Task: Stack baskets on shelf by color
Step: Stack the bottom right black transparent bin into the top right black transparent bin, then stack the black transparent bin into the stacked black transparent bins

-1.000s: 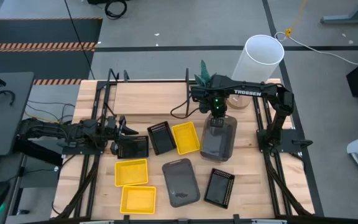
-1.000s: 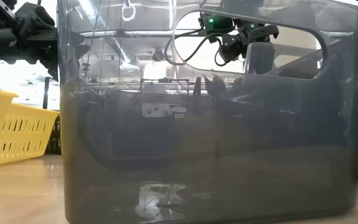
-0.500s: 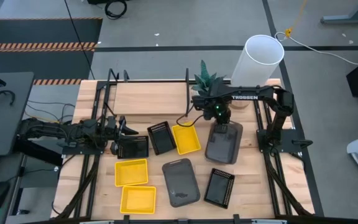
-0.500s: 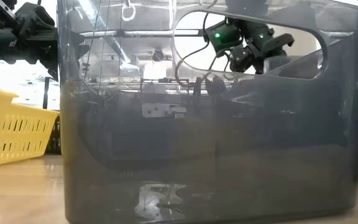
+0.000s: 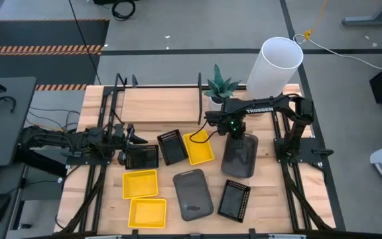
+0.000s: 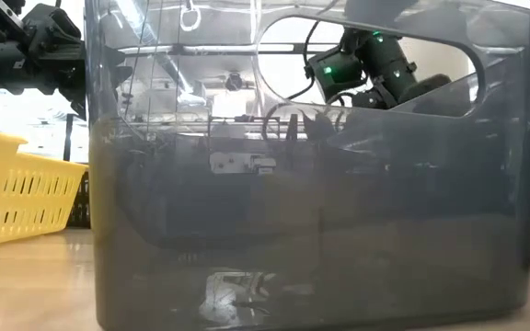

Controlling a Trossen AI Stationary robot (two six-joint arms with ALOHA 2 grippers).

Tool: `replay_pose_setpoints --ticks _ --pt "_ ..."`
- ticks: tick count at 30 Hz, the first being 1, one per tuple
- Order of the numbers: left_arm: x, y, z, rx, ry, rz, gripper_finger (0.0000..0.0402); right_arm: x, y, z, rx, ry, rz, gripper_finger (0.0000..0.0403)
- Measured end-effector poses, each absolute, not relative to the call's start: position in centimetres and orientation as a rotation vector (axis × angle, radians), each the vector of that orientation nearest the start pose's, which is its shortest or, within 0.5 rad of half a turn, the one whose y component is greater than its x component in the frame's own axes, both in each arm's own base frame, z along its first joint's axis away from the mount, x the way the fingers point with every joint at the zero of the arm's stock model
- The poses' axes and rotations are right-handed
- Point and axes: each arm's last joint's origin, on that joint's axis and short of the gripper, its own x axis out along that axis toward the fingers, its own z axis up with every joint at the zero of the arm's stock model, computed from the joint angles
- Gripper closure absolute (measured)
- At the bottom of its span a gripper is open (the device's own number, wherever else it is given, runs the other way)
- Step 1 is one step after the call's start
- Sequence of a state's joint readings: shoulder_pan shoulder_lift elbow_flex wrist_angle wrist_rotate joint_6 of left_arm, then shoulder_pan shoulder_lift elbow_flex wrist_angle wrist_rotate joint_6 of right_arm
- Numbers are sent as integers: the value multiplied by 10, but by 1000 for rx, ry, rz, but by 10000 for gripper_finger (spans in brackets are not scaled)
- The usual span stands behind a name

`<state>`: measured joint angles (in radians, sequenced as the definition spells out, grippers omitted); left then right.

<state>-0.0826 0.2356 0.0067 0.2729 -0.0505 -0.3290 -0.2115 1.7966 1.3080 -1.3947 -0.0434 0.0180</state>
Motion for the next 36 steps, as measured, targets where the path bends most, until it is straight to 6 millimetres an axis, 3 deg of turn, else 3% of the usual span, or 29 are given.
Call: replay_pose_setpoints --ticks 11,19,26,31,36 --pt "112 -8 172 -332 -38 -39 285 289 -62 203 213 1847 -197 235" --pt "112 -8 172 -332 -38 -39 285 293 -54 234 187 1862 -221 199" --pt "112 -8 172 -332 -41 -39 285 303 -46 253 150 1781 -205 198" --pt "112 -8 173 -332 -43 -39 285 321 -20 253 132 1622 -91 209" --pt "112 -8 173 -332 -43 -39 285 335 20 253 40 1476 13 216"
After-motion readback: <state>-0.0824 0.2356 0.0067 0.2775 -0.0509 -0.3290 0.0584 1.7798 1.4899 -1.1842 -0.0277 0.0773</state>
